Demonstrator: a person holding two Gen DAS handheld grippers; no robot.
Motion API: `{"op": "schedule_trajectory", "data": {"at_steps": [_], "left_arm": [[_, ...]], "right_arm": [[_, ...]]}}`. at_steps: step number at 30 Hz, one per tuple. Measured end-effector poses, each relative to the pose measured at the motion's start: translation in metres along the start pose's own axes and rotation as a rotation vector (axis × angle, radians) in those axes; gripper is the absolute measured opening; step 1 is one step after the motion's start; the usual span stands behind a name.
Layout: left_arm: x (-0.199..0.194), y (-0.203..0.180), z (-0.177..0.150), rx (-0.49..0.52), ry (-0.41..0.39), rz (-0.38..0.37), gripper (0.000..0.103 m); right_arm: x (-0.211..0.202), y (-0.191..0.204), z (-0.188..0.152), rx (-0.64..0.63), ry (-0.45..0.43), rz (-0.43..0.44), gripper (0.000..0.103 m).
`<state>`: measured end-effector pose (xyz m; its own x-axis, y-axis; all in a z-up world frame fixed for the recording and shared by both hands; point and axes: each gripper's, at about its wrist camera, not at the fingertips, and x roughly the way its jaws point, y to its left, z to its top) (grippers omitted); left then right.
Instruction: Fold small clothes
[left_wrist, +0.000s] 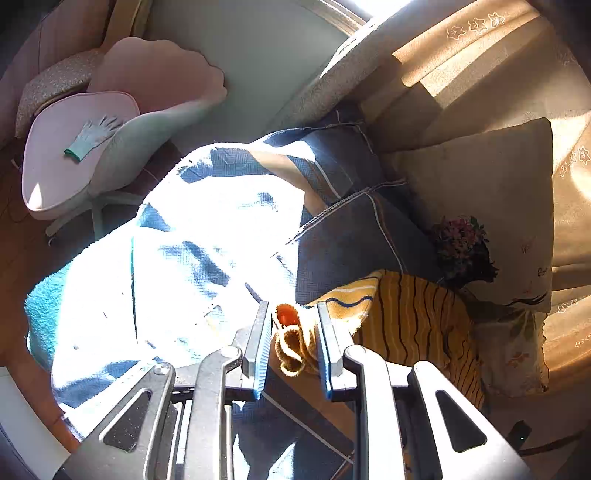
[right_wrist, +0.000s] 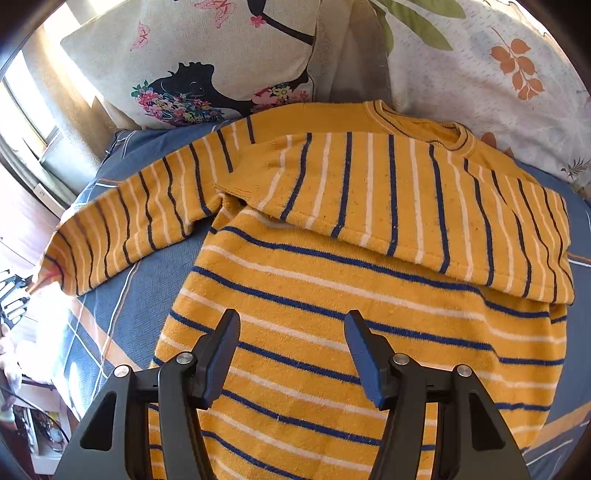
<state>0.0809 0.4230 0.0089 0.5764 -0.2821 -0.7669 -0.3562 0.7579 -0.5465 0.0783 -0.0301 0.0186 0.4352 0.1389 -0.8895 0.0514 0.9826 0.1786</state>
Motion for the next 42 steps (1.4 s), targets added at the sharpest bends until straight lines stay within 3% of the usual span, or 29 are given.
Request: {"op": "schedule_trajectory", "data": {"at_steps": [2,9,13,18,20,25,27,32,35,37,38,42], "left_arm": [[-0.008,0.003,-0.002,0.039,-0.023,0.002,0.049],[0.022,-0.024,-0.019,0.263,0.026,0.113,0.062],[0.054,-0.013,-0.019,0.138,0.125,0.064,0.062],[0.058,-0.010,-0.016,0.057,0.105,0.037,0.062],[0.043,0.000,-0.017,-0.021,0.088,-0.045,0.062],[0.042,0.013,-0.035,-0.077,0.135,-0.119,0.062],[0.054,0.010,-0.037,-0.073,0.152,-0.110,0.062],[0.076,-0.003,-0.017,-0.109,0.073,-0.104,0.062],[0.084,-0.011,-0.006,-0.131,0.064,-0.065,0.062],[0.084,-0.022,0.000,-0.104,0.057,-0.041,0.030],[0.084,-0.029,0.003,-0.083,0.058,-0.030,0.007],[0.063,-0.071,0.017,-0.008,-0.001,-0.070,0.008]], "right_arm": [[0.001,0.008,0.002,-0.012,0.004,0.015,0.063],[0.018,0.059,0.021,-0.083,0.022,0.072,0.063],[0.027,0.083,0.022,-0.108,0.038,0.097,0.063],[0.025,0.090,0.014,-0.155,0.045,0.076,0.063],[0.023,0.083,0.013,-0.149,0.047,0.066,0.063],[0.019,0.057,0.010,-0.072,0.042,0.053,0.064],[0.023,0.049,0.008,-0.041,0.053,0.054,0.064],[0.030,0.044,0.004,-0.002,0.067,0.063,0.064],[0.028,0.046,0.001,-0.014,0.062,0.052,0.064],[0.024,0.044,-0.001,-0.024,0.054,0.035,0.064],[0.022,0.041,-0.002,-0.023,0.049,0.027,0.064],[0.009,0.014,-0.007,0.024,0.023,0.015,0.064]]}}
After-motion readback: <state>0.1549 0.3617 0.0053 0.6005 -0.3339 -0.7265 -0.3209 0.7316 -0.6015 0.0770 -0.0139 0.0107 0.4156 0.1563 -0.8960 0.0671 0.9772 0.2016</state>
